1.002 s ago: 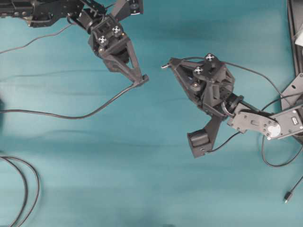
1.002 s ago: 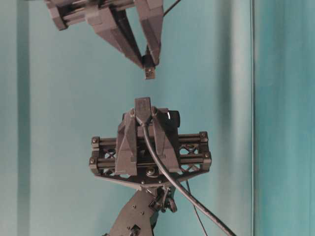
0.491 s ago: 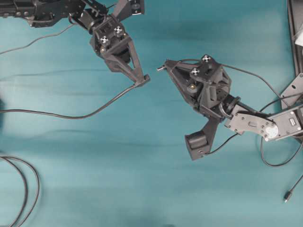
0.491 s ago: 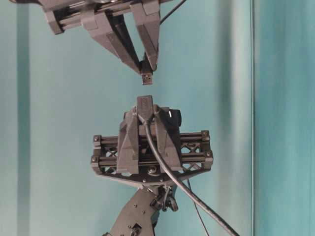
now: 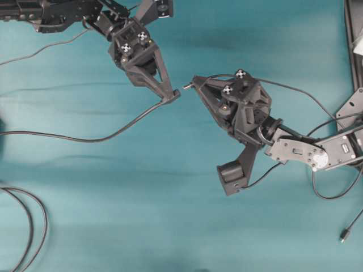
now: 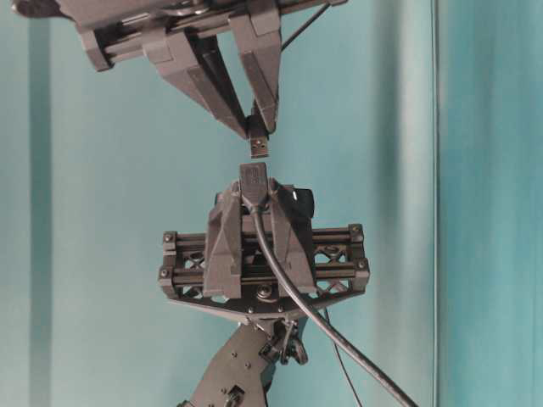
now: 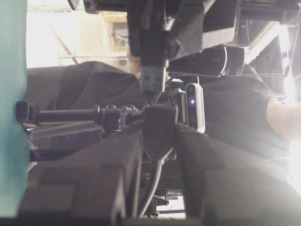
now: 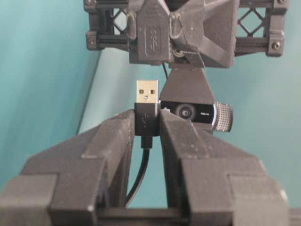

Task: Insert the USB using both arms.
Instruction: 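Align the right gripper's plug with the left gripper's socket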

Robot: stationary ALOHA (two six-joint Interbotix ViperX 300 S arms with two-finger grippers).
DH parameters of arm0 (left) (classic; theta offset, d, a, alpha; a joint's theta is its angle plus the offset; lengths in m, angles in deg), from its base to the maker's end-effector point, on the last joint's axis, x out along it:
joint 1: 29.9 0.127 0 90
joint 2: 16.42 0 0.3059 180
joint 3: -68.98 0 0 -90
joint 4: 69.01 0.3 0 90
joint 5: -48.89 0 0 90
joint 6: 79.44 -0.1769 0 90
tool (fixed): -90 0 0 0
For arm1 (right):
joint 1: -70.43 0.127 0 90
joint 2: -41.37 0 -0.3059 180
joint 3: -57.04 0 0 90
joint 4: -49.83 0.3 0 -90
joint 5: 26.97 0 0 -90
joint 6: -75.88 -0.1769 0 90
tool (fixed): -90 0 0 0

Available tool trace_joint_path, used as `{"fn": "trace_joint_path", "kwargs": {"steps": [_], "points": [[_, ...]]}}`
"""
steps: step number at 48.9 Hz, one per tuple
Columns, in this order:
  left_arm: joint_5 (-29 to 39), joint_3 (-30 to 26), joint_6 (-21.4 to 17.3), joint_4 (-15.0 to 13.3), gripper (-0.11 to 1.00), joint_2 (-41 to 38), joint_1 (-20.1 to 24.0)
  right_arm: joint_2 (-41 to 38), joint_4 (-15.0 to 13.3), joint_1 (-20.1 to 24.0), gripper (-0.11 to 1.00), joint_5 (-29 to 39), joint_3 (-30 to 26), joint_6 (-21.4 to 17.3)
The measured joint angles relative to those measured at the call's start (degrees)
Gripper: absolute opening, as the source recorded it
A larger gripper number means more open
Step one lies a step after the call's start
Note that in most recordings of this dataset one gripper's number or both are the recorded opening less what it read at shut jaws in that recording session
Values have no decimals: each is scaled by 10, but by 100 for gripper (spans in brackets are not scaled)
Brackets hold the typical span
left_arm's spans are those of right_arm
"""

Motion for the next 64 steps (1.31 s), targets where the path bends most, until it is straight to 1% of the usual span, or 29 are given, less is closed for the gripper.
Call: {"fn": "trace_joint_path", "kwargs": {"steps": [64], "points": [[-13,0,1,1,22,-4,-2,-12,0,7,19,0,-7,-1]]}}
